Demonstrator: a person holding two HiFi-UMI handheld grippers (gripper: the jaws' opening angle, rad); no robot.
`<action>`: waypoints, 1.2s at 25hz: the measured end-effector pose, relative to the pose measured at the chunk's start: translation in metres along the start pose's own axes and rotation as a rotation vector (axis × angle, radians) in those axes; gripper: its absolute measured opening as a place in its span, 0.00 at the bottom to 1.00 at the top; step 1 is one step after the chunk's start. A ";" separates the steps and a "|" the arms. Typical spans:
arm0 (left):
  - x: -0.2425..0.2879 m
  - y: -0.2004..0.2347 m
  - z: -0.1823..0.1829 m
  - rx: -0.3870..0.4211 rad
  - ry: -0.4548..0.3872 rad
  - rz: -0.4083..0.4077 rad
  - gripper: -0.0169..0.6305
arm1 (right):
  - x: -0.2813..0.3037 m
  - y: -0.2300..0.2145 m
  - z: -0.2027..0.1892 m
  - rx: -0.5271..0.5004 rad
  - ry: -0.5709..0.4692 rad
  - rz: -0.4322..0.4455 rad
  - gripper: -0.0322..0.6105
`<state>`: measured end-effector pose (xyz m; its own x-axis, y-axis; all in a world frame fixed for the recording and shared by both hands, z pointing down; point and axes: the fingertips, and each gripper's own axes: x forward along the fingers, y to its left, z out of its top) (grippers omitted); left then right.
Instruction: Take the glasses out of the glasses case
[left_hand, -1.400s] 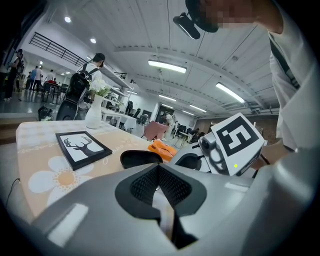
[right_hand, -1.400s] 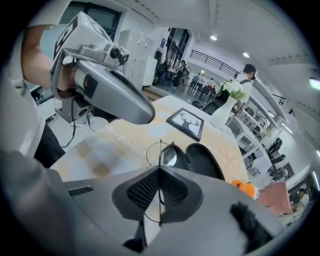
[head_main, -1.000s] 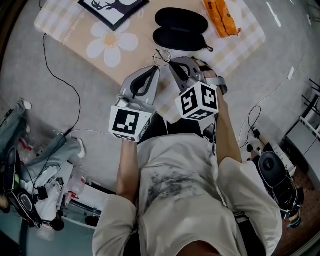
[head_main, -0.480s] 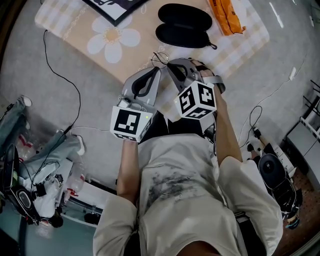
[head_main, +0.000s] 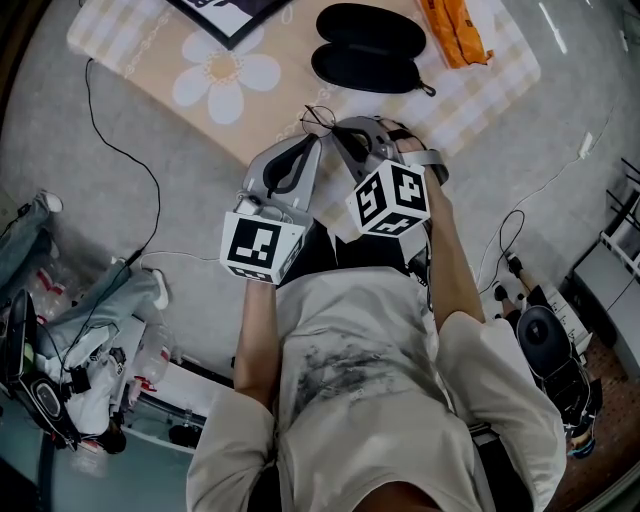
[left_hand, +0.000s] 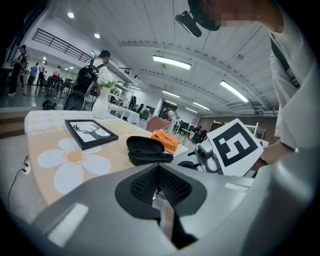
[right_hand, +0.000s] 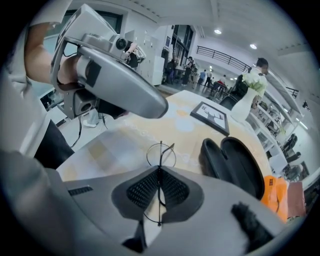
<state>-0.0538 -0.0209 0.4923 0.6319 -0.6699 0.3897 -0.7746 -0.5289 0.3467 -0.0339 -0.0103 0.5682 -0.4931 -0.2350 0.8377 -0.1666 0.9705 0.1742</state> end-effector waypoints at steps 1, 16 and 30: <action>0.000 0.000 0.000 -0.001 0.002 0.002 0.04 | 0.001 0.001 -0.001 0.000 0.001 0.002 0.08; 0.000 -0.001 -0.001 -0.001 -0.006 -0.006 0.04 | 0.000 0.004 -0.002 0.005 0.004 0.019 0.17; -0.002 -0.004 0.011 0.026 -0.019 -0.014 0.04 | -0.028 -0.018 0.015 0.046 -0.105 -0.079 0.12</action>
<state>-0.0522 -0.0239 0.4805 0.6424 -0.6719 0.3686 -0.7661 -0.5519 0.3293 -0.0295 -0.0218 0.5340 -0.5632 -0.3175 0.7629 -0.2465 0.9457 0.2117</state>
